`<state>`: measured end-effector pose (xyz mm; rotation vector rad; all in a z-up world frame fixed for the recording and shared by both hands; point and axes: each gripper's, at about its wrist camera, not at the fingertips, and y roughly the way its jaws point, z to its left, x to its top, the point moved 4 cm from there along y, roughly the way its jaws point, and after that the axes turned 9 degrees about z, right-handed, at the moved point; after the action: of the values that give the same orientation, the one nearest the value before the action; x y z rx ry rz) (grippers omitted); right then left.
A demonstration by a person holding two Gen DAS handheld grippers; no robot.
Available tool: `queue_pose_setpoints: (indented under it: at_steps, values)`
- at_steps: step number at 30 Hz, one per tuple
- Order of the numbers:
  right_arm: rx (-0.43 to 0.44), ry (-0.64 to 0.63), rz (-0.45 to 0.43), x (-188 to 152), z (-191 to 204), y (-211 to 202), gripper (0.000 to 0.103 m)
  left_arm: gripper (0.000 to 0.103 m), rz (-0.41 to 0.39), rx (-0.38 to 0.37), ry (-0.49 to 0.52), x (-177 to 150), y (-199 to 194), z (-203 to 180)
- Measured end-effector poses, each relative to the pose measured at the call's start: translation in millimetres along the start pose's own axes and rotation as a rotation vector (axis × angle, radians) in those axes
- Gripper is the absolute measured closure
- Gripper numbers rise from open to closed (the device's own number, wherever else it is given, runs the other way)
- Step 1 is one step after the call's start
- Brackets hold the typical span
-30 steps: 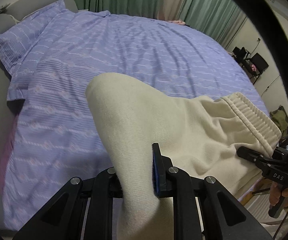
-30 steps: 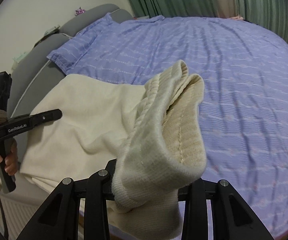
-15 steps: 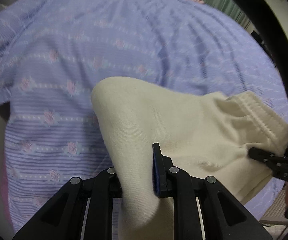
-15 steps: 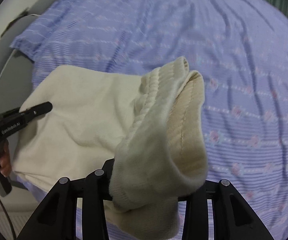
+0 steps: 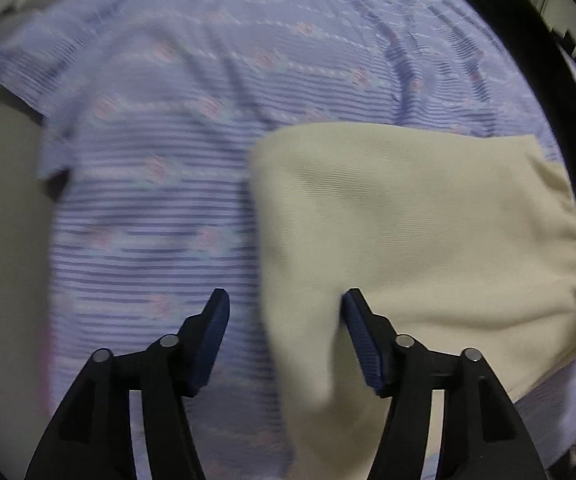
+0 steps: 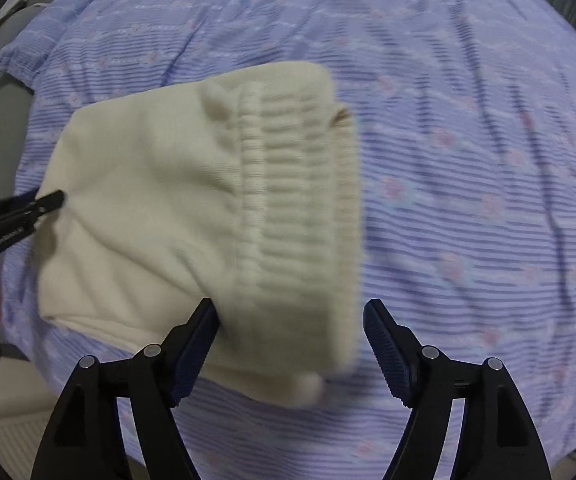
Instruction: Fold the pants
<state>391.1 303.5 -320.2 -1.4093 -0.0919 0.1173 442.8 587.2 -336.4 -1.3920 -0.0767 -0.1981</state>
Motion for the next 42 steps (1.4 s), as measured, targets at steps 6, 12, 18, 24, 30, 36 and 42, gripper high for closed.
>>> queue_pose_setpoints:
  at_steps: [6, 12, 18, 24, 30, 36, 42]
  values:
    - [-0.116, -0.052, -0.146, -35.8, -21.9, -62.5, 0.029, 0.036, -0.089, 0.07, -0.018, -42.3, -67.7, -11.0]
    - [-0.102, -0.07, -0.343, -86.0, -50.0, -160.0, 0.011, 0.024, -0.208, 0.051, -0.062, -93.2, -164.4, -59.7]
    - [-0.046, -0.078, -0.46, -137.8, -74.5, -245.0, 0.006, 0.014, -0.304, -0.021, -0.098, -142.1, -264.2, -124.8]
    - [-0.063, -0.096, -0.543, -197.8, -105.8, -308.0, 0.002, 0.0, -0.415, -0.071, -0.119, -176.2, -347.8, -191.9]
    - [-0.052, -0.09, -0.592, -257.6, -149.9, -353.9, 0.001, 0.0, -0.462, -0.109, -0.133, -212.3, -400.9, -256.1]
    - [-0.084, -0.111, -0.636, -307.7, -189.8, -381.3, 0.001, 0.0, -0.499, -0.102, -0.134, -240.7, -435.3, -313.7]
    - [-0.096, -0.136, -0.652, -338.1, -218.7, -398.6, 0.001, 0.0, -0.505, -0.129, -0.152, -259.6, -452.8, -350.9]
